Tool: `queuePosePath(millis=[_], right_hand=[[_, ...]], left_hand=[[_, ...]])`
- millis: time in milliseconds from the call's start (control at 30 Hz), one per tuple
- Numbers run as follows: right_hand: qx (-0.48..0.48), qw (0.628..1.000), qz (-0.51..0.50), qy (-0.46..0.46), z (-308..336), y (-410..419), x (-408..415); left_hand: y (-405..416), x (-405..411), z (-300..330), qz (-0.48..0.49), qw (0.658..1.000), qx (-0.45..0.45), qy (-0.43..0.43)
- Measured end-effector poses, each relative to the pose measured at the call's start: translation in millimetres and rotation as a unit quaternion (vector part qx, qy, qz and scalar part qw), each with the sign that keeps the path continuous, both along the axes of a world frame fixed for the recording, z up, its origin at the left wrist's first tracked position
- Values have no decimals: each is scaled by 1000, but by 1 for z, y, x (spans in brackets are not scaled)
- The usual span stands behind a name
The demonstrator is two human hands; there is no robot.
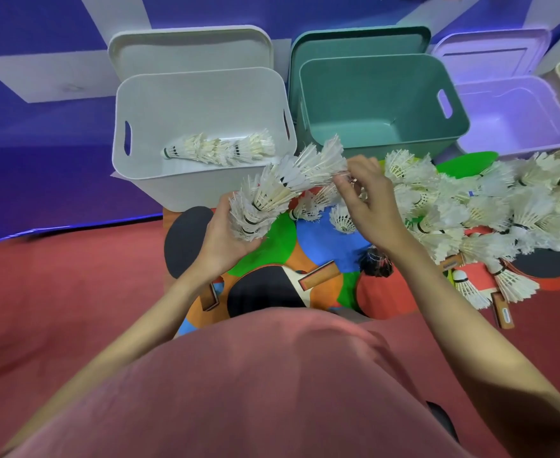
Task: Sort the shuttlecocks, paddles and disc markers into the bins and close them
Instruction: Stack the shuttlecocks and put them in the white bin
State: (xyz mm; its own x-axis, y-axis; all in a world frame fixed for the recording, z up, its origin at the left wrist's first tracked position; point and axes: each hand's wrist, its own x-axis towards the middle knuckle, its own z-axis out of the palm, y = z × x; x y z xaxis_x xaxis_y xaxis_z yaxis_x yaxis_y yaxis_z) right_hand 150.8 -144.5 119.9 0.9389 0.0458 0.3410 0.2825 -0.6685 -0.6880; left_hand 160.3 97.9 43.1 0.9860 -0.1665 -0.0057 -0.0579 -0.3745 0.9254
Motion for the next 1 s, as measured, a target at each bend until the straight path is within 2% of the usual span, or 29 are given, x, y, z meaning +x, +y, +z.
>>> queuePosePath(millis=[200, 367, 567, 667, 767, 867, 1000], right_hand=[[70, 996, -41, 37, -1, -13, -11], [87, 993, -77, 15, -2, -23, -19], [113, 974, -198, 8, -17, -40, -37], [64, 971, -228, 30, -38, -50, -55], [-54, 970, -226, 77, -63, -57, -75], [-155, 950, -212, 168, -80, -59, -89], [-244, 926, -188, 218, -93, -63, -93]], left_hand=[[-8, 0, 2, -8, 1000, -14, -20], [-13, -1, 5, -21, 999, -20, -27], [-16, -4, 6, -34, 999, -15, -23], [-18, -4, 4, -42, 999, -12, -22], [-18, -4, 2, -46, 999, -12, -20], [-18, -3, -2, -51, 998, -2, -23], [-17, -4, -5, -50, 998, 6, -29]])
